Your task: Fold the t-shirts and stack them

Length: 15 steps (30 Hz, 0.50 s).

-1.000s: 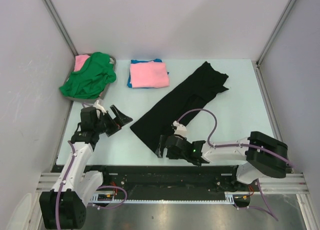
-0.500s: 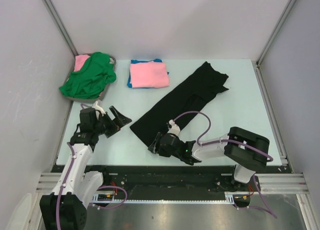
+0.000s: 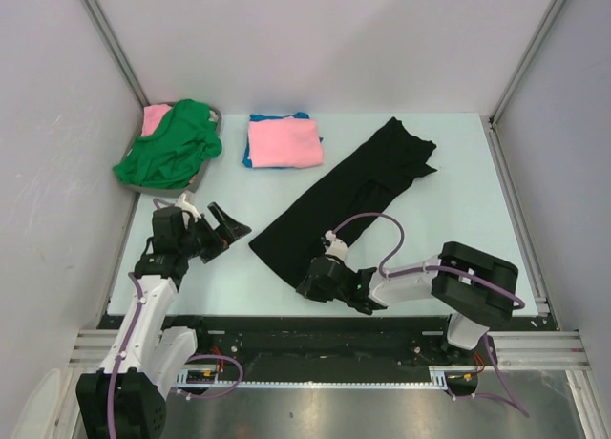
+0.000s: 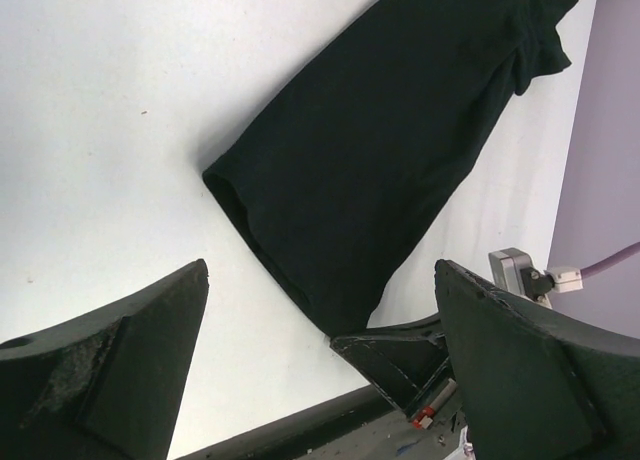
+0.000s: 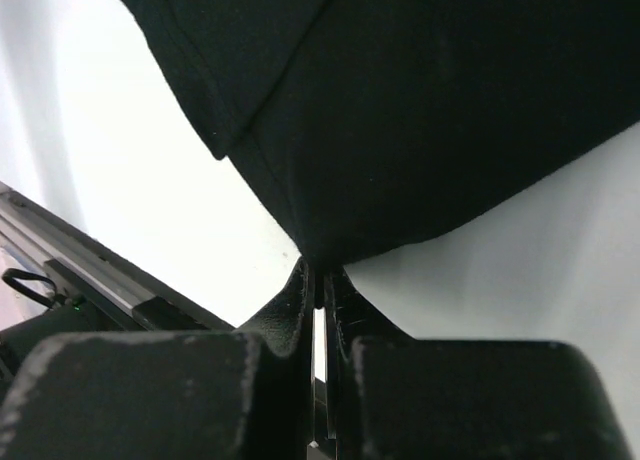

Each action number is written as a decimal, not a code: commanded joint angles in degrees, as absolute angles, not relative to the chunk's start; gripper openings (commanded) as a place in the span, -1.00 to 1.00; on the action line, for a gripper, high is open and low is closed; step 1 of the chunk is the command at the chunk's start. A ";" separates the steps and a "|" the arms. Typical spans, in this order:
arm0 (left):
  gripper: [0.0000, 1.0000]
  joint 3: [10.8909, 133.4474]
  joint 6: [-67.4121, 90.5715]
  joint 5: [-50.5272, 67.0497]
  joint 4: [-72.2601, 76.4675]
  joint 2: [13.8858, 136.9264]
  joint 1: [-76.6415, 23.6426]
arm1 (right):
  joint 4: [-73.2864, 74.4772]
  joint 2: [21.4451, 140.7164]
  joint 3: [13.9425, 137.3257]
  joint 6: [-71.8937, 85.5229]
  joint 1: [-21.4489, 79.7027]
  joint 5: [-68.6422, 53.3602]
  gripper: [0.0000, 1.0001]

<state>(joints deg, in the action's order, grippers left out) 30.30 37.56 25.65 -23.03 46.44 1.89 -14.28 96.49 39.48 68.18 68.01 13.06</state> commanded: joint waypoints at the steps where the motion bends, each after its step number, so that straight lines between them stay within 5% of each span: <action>1: 1.00 29.27 38.41 26.28 -20.22 45.61 2.20 | -2.99 92.56 36.47 63.12 68.20 16.00 -0.98; 3: 1.00 29.01 38.58 26.37 -19.95 45.88 2.11 | -2.55 91.50 36.56 61.62 69.16 15.64 -0.57; 7: 1.00 29.09 38.41 26.54 -19.86 46.06 2.20 | -1.67 89.21 36.56 60.99 71.10 15.73 -0.19; 15: 0.99 28.92 38.67 26.89 -19.34 46.23 2.11 | 2.28 86.84 36.56 61.78 73.12 16.61 0.02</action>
